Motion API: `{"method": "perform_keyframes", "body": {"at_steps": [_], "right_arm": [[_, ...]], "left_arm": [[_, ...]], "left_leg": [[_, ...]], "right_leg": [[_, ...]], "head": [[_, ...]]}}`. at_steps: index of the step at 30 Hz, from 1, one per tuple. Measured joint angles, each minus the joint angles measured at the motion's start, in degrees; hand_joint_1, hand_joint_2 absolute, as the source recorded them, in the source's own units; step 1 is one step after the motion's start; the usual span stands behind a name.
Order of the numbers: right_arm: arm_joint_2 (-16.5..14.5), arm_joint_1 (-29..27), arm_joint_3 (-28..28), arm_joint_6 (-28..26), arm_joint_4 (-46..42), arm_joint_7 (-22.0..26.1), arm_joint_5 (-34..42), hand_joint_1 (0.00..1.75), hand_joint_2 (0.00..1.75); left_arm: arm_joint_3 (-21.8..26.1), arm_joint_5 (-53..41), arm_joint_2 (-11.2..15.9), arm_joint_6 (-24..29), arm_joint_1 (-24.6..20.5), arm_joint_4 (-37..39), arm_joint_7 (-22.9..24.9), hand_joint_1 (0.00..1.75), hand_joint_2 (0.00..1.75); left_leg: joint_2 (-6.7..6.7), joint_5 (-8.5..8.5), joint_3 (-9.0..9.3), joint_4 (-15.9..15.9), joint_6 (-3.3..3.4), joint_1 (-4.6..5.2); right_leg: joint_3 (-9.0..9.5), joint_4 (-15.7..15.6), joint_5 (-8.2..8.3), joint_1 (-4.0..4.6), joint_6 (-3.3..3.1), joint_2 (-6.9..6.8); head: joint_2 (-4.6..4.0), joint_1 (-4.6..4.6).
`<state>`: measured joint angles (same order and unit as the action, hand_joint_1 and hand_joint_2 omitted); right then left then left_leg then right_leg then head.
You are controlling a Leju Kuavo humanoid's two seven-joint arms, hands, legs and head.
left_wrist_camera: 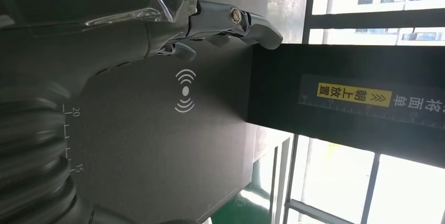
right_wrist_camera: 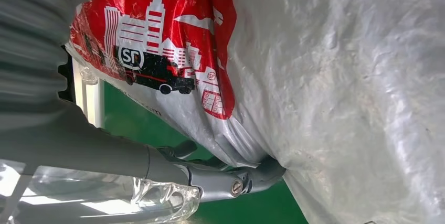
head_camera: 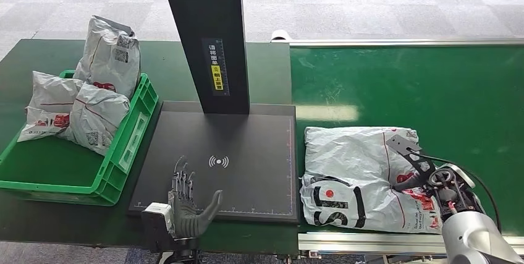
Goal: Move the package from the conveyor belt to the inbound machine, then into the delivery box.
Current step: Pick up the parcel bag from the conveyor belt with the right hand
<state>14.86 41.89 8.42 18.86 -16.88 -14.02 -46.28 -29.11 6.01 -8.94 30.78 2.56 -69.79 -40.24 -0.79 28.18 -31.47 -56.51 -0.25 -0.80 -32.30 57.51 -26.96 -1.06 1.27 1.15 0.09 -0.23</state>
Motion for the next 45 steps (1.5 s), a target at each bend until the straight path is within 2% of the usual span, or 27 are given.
{"method": "perform_keyframes", "body": {"at_steps": [1,11,17,26,30,36,40,42,45], "right_arm": [[-0.03,0.13,0.14,0.15,0.09,-0.13,0.16,1.75,1.75],[-0.63,1.36,3.08,-0.38,0.4,2.53,3.4,1.75,1.75],[-1.5,1.16,4.08,-3.61,0.56,4.7,3.73,1.75,1.75],[-2.4,1.13,4.55,-4.81,0.7,5.57,3.87,1.75,1.75],[-2.74,1.07,4.72,-9.41,0.66,11.18,3.95,1.75,1.75],[-2.82,1.17,4.79,-13.44,-1.02,19.21,4.97,1.75,1.75],[-3.18,-0.03,4.71,-16.72,-8.53,29.88,10.69,1.75,1.75],[-3.37,-2.49,4.1,-16.54,-17.63,30.95,16.81,1.75,1.75],[-3.38,-10.17,2.34,-18.33,-36.83,28.43,26.05,1.75,1.75]], "left_arm": [[0.03,0.0,-0.01,0.1,0.01,0.01,0.0,0.0,1.75],[0.49,0.54,0.0,0.87,0.36,0.0,0.0,0.0,1.75],[0.5,-0.11,-0.01,2.55,0.55,0.0,0.0,0.0,1.75],[0.52,-0.13,0.0,2.8,0.66,-0.01,0.0,0.0,1.75],[0.74,-0.11,-0.01,3.79,1.01,-0.46,0.0,0.0,1.75],[1.11,-0.18,-0.04,5.14,1.53,-1.4,0.0,0.0,1.75],[1.61,-0.57,0.01,6.85,2.49,-2.93,0.0,0.0,1.75],[1.83,-1.21,0.02,7.69,2.91,-3.75,0.0,0.0,1.75],[2.19,-4.19,-0.05,8.86,3.69,-4.94,0.0,0.0,1.75]], "left_leg": [[-0.01,0.0,0.0,0.0,0.0,0.0],[0.01,0.0,0.08,0.0,0.0,0.0],[0.01,0.0,0.07,0.0,0.0,-0.02],[0.0,0.0,0.05,0.0,0.0,0.0],[-0.01,0.0,0.02,0.0,0.0,0.0],[-0.1,-0.01,-0.05,0.0,0.0,0.0],[-0.12,-0.01,-0.11,-0.01,0.0,0.01],[-0.26,-0.01,-0.12,-0.02,0.0,0.0],[-0.55,-0.01,-0.22,-0.02,0.0,-0.01]], "right_leg": [[0.02,0.0,0.0,0.0,0.0,0.0],[0.06,0.0,0.02,0.0,0.0,0.01],[0.06,0.0,0.01,0.02,0.0,0.01],[0.06,0.0,0.02,0.0,0.0,0.0],[0.02,0.0,0.02,0.0,0.0,0.0],[0.0,0.01,0.01,0.01,0.0,-0.04],[-0.08,0.01,0.01,-0.01,0.0,-0.06],[-0.1,0.01,-0.01,-0.01,0.02,-0.21],[-0.11,0.01,-0.11,0.0,0.04,-0.45]], "head": [[0.0,0.01],[0.0,-0.01],[0.0,-0.01],[0.0,0.0],[0.0,-0.01],[0.0,0.0],[0.0,-0.02],[0.0,0.0],[0.0,-0.01]]}}
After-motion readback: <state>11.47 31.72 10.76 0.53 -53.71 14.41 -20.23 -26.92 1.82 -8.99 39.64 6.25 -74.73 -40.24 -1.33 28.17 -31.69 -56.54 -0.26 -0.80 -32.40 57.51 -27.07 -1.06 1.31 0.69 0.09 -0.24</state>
